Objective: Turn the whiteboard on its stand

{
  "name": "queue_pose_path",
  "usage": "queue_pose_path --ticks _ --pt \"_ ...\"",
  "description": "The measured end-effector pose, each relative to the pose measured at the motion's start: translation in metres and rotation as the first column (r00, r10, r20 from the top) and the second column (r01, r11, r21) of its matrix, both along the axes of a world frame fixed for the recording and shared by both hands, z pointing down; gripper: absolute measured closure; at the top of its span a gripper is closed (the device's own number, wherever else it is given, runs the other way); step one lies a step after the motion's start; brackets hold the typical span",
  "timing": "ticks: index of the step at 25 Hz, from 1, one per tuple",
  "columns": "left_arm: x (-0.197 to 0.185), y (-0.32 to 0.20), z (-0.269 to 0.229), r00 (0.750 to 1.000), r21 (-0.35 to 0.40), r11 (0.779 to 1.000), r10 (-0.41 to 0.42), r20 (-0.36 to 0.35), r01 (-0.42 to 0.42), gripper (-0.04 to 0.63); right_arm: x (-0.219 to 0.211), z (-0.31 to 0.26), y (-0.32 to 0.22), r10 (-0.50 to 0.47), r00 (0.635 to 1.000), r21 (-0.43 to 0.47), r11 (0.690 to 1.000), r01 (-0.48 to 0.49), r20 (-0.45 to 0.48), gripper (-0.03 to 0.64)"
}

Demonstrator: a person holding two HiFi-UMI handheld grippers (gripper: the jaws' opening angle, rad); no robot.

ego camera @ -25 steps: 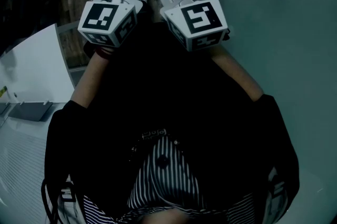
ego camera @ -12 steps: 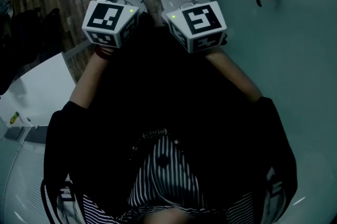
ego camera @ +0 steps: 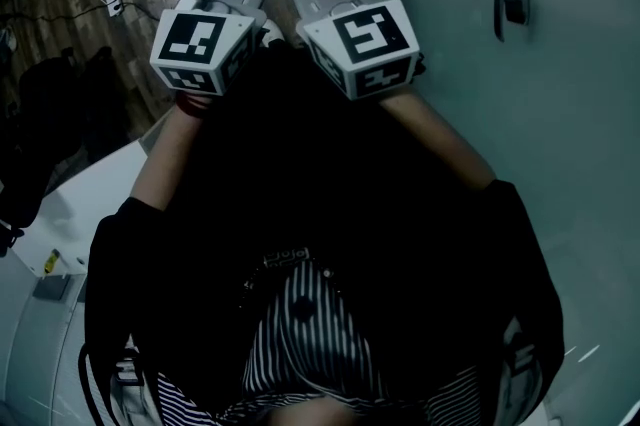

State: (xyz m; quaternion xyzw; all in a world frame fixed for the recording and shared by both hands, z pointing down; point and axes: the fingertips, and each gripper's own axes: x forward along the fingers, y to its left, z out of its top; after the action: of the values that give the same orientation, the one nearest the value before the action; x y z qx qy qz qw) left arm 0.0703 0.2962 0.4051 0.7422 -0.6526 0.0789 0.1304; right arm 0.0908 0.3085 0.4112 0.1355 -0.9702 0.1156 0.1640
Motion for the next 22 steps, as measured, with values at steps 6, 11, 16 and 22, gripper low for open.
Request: queue_pose_path --ticks 6,11,16,22 --pt "-0.052 -0.025 -0.002 1.000 0.008 1.000 0.028 0.002 -0.028 0.600 -0.053 0.000 -0.025 0.010 1.000 0.027 1.000 -0.009 -0.017 0.617" --pt "-0.087 -0.039 0.003 1.000 0.020 0.999 0.026 -0.007 -0.026 0.600 -0.087 0.005 -0.039 0.036 0.998 0.032 0.999 -0.035 -0.042 0.617" --pt "-0.099 -0.045 0.003 0.999 0.029 0.999 0.037 -0.016 -0.036 0.600 -0.099 0.005 -0.044 0.061 0.997 0.042 0.997 -0.058 -0.052 0.617" --pt "-0.100 -0.044 0.009 0.999 0.035 0.999 0.026 -0.044 -0.024 0.600 -0.099 0.011 -0.044 0.052 0.996 0.042 0.998 -0.049 -0.066 0.617"
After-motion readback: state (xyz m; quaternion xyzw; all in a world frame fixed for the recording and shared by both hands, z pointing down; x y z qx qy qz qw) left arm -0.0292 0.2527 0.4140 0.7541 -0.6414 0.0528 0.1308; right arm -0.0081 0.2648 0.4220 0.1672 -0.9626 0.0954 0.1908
